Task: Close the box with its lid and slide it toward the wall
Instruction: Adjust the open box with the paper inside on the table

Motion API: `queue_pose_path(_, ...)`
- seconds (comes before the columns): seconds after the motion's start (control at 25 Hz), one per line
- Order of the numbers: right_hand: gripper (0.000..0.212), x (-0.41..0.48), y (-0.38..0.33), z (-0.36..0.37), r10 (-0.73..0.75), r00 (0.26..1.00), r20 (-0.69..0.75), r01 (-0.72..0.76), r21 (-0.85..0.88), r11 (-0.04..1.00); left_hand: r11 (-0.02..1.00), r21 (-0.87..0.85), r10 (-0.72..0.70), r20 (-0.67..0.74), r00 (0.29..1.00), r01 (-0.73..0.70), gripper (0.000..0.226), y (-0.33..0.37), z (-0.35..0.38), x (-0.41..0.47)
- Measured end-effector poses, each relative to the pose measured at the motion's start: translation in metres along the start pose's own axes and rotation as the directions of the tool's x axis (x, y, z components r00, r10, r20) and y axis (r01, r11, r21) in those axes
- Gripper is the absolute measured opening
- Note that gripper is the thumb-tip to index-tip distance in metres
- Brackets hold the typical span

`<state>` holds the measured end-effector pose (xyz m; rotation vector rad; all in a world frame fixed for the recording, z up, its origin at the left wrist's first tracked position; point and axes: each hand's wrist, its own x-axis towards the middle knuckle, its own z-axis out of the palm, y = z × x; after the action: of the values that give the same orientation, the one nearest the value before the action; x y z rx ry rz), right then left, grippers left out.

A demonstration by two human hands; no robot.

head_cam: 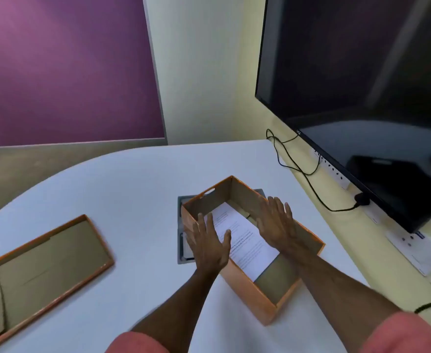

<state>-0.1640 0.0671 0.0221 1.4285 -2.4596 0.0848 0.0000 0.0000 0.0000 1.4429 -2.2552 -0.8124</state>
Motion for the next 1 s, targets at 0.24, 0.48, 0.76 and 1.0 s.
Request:
queue_pose_path(0.24, 0.056, 0.052, 0.032, 0.040, 0.021, 0.980, 0.197, -0.050, 0.144, 0.988, 0.881, -0.155, -0.458, -0.032, 0.889, 0.448, 0.083, 0.015, 0.037, 0.032)
queue_pose_path(0.48, 0.060, 0.081, 0.043, 0.060, 0.076, 0.890, 0.451, -0.198, 0.230, 0.953, 0.801, -0.328, -0.507, 0.074, 0.859, 0.501, 0.087, 0.014, 0.059, 0.035)
queue_pose_path(0.76, 0.047, 0.085, 0.051, 0.059, 0.103, 0.874, 0.474, -0.257, 0.272, 0.928, 0.839, -0.387, -0.389, 0.066, 0.919, 0.383, 0.081, 0.007, 0.046, 0.032)
queue_pose_path(1.0, 0.039, 0.063, 0.030, 0.033, 0.122, 0.871, 0.477, -0.303, 0.322, 0.897, 0.842, -0.513, -0.203, -0.011, 0.979, 0.169, 0.045, -0.008, -0.007, 0.021)
